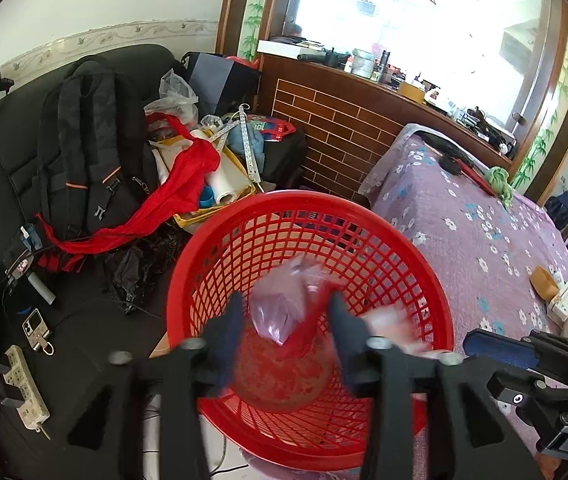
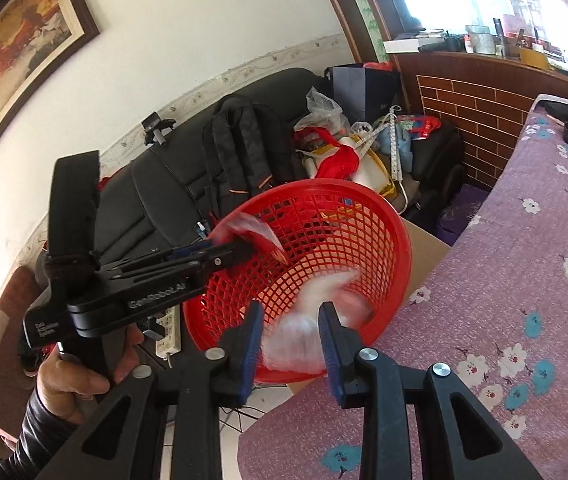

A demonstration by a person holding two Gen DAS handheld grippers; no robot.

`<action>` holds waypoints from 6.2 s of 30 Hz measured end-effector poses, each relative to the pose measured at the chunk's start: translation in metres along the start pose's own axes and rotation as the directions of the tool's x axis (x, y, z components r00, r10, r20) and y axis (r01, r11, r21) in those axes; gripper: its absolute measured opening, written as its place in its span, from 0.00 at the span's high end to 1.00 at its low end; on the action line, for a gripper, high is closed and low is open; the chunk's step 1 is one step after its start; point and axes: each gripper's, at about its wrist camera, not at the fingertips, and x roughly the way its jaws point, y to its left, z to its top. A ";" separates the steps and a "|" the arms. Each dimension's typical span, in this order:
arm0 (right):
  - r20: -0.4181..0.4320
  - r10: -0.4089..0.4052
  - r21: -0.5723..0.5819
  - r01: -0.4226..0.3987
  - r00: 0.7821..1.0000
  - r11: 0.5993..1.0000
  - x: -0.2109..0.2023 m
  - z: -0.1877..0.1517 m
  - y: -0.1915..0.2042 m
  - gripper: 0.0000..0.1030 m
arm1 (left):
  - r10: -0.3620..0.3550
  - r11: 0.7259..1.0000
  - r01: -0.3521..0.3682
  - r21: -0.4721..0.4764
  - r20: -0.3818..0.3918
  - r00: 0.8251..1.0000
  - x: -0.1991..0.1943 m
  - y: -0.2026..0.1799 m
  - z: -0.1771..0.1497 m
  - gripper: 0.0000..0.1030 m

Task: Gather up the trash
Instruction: 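Open the left gripper and right gripper, dropping both items into the wastebasket, then move both tools back over the table toward the remaining trash, then grasp the yellow plastic container rim with the left gripper while the right gripper grasps the white plastic bag, then carry the yellow container and white bag over the red wastebasket with both grippers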

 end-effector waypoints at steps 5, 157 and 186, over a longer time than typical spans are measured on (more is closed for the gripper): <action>0.031 -0.026 0.029 0.026 0.999 0.999 -0.016 -0.003 -0.004 0.33 | -0.002 1.000 0.003 -0.019 0.022 1.000 -0.006 0.001 0.002 0.29; 0.117 -0.527 0.348 0.463 0.841 0.816 -0.299 -0.195 -0.192 0.54 | -0.194 0.913 0.255 0.318 -0.210 0.958 0.019 -0.303 -0.094 0.93; 0.148 -0.470 0.227 0.433 0.870 0.872 -0.272 -0.163 -0.151 0.54 | -0.202 0.939 0.218 0.266 -0.086 0.976 -0.029 -0.254 -0.074 0.93</action>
